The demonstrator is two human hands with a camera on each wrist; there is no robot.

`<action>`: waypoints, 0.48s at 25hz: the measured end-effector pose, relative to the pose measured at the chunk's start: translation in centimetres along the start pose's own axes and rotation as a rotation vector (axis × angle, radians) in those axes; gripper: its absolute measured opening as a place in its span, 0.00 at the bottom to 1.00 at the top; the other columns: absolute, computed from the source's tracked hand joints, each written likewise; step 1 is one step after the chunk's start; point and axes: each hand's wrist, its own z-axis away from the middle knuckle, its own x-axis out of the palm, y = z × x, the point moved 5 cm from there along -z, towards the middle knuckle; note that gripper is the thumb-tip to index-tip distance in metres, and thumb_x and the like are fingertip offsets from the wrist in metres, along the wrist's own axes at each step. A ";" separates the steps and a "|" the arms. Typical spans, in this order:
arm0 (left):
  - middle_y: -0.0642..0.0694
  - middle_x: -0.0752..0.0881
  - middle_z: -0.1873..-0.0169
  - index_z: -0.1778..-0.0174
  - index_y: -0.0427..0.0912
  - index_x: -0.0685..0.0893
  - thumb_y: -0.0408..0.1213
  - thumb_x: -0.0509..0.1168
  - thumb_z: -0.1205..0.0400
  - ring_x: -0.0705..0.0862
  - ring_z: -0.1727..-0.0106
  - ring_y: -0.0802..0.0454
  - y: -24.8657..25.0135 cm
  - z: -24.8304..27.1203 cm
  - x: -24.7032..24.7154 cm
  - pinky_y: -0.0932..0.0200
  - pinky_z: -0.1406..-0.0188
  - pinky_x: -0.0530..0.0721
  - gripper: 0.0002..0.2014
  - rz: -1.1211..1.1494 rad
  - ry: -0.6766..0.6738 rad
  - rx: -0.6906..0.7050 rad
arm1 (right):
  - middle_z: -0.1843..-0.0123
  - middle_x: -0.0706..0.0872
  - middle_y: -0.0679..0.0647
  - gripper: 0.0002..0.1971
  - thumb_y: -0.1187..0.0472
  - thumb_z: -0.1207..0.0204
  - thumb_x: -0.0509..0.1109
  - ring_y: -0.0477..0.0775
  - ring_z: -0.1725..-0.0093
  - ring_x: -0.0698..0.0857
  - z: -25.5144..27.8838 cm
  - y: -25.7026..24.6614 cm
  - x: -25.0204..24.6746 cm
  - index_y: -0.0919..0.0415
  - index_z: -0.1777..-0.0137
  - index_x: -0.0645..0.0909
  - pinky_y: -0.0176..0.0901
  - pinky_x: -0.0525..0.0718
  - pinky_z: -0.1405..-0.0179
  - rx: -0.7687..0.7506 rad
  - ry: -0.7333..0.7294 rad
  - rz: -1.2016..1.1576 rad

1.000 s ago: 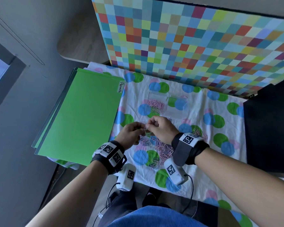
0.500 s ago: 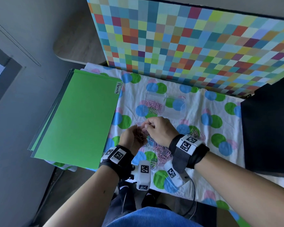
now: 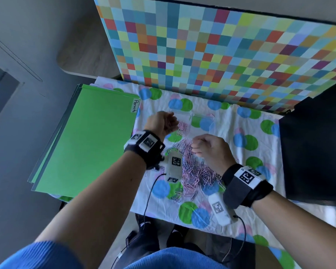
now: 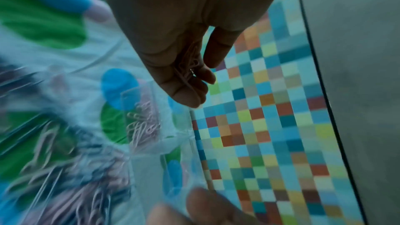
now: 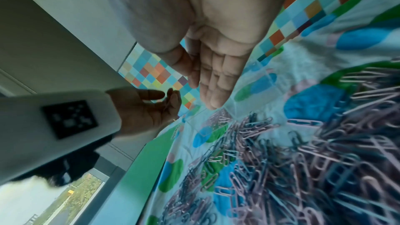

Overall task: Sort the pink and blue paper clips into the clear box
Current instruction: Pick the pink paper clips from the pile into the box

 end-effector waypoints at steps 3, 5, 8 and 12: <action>0.42 0.77 0.69 0.64 0.37 0.79 0.28 0.57 0.18 0.76 0.70 0.48 1.9 -1.5 2.1 0.58 0.69 0.76 0.09 -0.379 -0.057 0.082 | 0.55 0.91 0.51 0.07 0.59 0.20 0.65 0.49 0.54 0.90 0.4 1.4 -0.5 0.56 0.53 0.86 0.58 0.88 0.49 -0.006 0.007 0.059; 0.40 0.79 0.64 0.56 0.33 0.83 0.31 0.60 0.19 0.77 0.65 0.47 2.0 -2.7 2.6 0.55 0.62 0.79 0.07 -0.631 -0.098 0.092 | 0.56 0.91 0.51 0.08 0.57 0.20 0.65 0.50 0.54 0.90 0.8 1.7 -0.6 0.56 0.53 0.85 0.59 0.88 0.49 -0.033 0.004 0.115; 0.37 0.86 0.47 0.42 0.31 0.84 0.36 0.62 0.19 0.85 0.46 0.41 1.8 -3.4 2.5 0.45 0.39 0.83 0.15 -0.975 -0.127 0.126 | 0.52 0.91 0.53 0.07 0.60 0.20 0.65 0.50 0.51 0.89 1.0 1.6 -0.5 0.57 0.51 0.85 0.51 0.87 0.44 -0.062 0.000 0.155; 0.43 0.85 0.39 0.38 0.40 0.85 0.31 0.60 0.19 0.82 0.38 0.45 2.3 -1.5 2.6 0.53 0.35 0.79 0.15 -1.074 -0.172 0.266 | 0.47 0.90 0.52 0.08 0.64 0.20 0.65 0.45 0.49 0.85 1.4 0.9 0.4 0.61 0.47 0.86 0.19 0.76 0.54 -0.119 -0.058 0.338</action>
